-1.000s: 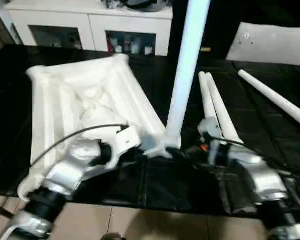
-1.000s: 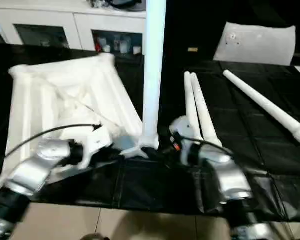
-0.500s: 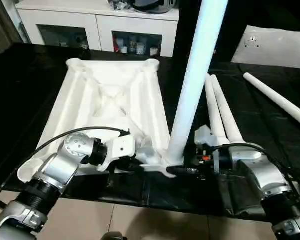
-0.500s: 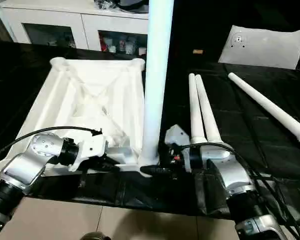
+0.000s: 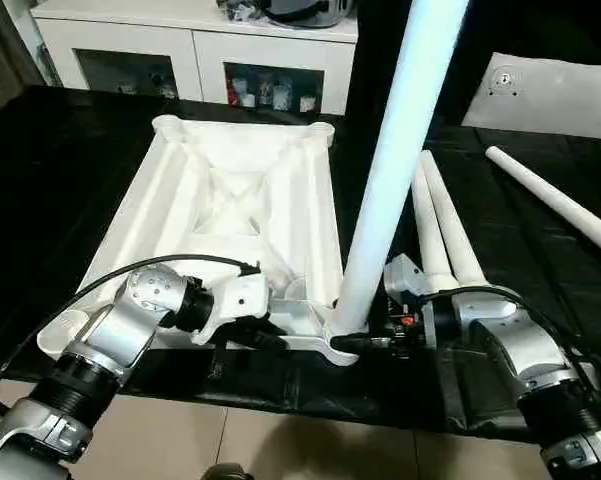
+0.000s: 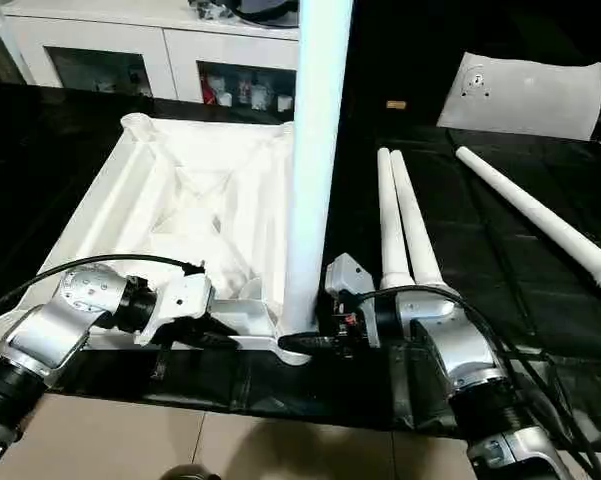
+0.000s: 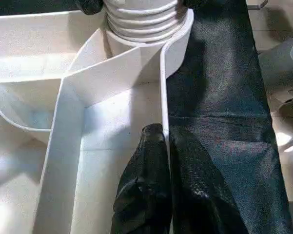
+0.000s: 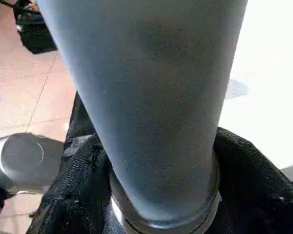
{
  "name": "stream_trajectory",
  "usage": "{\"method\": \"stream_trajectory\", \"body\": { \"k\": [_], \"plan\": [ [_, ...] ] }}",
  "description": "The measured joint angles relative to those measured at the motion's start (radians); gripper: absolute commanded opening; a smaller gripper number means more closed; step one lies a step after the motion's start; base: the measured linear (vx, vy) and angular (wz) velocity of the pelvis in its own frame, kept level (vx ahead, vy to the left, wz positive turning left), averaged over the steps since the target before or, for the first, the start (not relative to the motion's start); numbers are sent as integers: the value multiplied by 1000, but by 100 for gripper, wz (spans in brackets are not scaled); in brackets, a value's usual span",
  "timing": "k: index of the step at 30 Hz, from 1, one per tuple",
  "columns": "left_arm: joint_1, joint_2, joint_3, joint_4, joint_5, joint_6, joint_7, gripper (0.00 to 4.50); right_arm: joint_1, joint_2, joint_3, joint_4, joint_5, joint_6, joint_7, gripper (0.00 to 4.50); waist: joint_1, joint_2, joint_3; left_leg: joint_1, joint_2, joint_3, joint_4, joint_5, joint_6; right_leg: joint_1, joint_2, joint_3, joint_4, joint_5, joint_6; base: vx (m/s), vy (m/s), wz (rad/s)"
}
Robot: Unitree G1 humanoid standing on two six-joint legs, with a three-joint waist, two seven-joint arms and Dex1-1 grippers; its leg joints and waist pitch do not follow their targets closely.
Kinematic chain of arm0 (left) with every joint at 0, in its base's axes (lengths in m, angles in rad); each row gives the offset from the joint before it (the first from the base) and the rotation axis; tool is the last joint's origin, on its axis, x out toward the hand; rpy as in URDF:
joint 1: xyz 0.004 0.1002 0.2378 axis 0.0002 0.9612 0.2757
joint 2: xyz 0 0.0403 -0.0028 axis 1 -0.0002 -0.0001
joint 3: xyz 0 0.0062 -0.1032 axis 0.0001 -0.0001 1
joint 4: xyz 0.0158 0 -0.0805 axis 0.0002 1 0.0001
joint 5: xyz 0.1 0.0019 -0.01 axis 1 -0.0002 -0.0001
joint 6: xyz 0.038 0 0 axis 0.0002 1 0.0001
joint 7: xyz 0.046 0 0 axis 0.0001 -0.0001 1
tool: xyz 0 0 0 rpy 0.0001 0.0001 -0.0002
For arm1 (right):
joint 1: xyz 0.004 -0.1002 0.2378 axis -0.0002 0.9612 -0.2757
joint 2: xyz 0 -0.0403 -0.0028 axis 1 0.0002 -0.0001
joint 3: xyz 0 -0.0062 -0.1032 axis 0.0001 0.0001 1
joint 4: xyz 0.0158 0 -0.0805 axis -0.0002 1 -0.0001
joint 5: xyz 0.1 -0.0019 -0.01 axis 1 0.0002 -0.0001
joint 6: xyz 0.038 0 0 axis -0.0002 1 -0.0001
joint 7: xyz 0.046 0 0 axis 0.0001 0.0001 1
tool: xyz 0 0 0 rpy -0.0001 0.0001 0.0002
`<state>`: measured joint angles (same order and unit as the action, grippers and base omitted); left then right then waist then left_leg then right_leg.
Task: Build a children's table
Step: Rotate leg to tighten
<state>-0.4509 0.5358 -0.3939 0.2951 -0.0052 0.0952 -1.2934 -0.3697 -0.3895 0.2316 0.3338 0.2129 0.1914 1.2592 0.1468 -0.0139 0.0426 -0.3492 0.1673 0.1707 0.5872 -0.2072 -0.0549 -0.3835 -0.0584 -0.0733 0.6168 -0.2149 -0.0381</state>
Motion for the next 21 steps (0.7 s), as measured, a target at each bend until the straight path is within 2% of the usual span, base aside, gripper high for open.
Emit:
{"method": "stream_trajectory", "body": {
  "k": [4,7,10,16,19,21],
  "plan": [
    [27,-19,39,-30,-11,90,57,0,26,60,-29,-4,6,27,-106,268,-9,1,0,2,1,0,0,2,-2,2,0,0,1,1,-2,0,0,0],
    [50,-50,78,-58,-12,174,141,0,29,127,-69,-1,-10,59,-246,268,-34,1,0,3,1,0,0,5,-6,2,1,0,1,2,1,0,0,0],
    [69,-108,119,-91,-3,276,259,0,15,229,-136,19,-14,115,-426,267,-56,2,0,4,1,0,-1,6,-8,2,1,1,1,3,0,0,0,0],
    [82,-242,153,-145,42,406,452,0,-35,305,-192,72,-29,125,-634,265,-56,6,-1,1,1,0,-4,5,-7,1,1,1,-3,6,-4,0,0,0],
    [81,-341,158,-158,79,461,588,0,-79,352,-221,108,-71,130,-775,265,-54,8,-1,0,0,1,-5,4,-6,1,1,1,-5,5,-3,0,0,0],
    [81,-365,154,-166,85,485,630,0,-92,363,-225,117,-90,131,-811,265,-52,8,-1,0,0,1,-5,4,-6,1,1,1,-5,5,-3,0,0,0]
  ]
}}
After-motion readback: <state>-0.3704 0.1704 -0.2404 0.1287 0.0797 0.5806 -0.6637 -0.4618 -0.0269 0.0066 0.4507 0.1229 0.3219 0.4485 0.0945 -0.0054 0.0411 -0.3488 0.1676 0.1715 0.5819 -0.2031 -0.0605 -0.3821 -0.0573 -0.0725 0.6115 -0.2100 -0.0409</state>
